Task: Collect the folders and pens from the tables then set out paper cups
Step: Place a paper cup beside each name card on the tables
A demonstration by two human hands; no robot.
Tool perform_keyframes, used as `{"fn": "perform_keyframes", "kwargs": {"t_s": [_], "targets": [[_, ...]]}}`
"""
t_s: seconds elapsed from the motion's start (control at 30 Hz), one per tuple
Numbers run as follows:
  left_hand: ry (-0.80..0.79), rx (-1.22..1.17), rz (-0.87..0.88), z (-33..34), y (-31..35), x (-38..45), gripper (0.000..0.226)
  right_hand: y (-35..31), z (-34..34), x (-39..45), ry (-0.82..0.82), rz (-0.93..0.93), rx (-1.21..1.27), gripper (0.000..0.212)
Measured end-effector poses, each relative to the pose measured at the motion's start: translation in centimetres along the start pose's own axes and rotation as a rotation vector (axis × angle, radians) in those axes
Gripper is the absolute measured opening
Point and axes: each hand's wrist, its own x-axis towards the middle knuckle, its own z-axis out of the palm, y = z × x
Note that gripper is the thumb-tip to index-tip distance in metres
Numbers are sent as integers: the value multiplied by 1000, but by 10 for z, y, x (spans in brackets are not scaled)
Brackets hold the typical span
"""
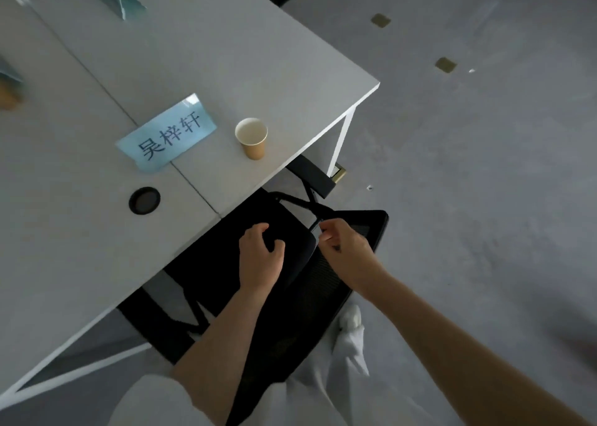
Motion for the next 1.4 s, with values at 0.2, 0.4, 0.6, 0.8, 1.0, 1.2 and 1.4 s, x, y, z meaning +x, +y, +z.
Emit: {"fn": "perform_keyframes", "kwargs": {"t_s": [0.2,0.4,0.6,0.8,1.0,1.2,1.4], "targets": [[113,57,-103,21,14,6,45,3,-32,61,-195,-133,-87,33],[269,90,-194,16,38,31,43,-17,-52,116,-356,-287,-172,37],[343,189,-162,10,36,55,42,-41,-41,169,-388,-241,-156,48],[304,300,-183,-1,13,118,54,-60,-16,237,-338,-249,-162,75],[365,463,-207,0,-7,190,64,-67,28,295,-371,-316,-273,92],[339,632,-251,18,-20,206,70,-64,50,321,-295,-366,-118,76],[313,648,-257,18,-20,207,71,-98,69,357,-144,-361,-56,74]]}}
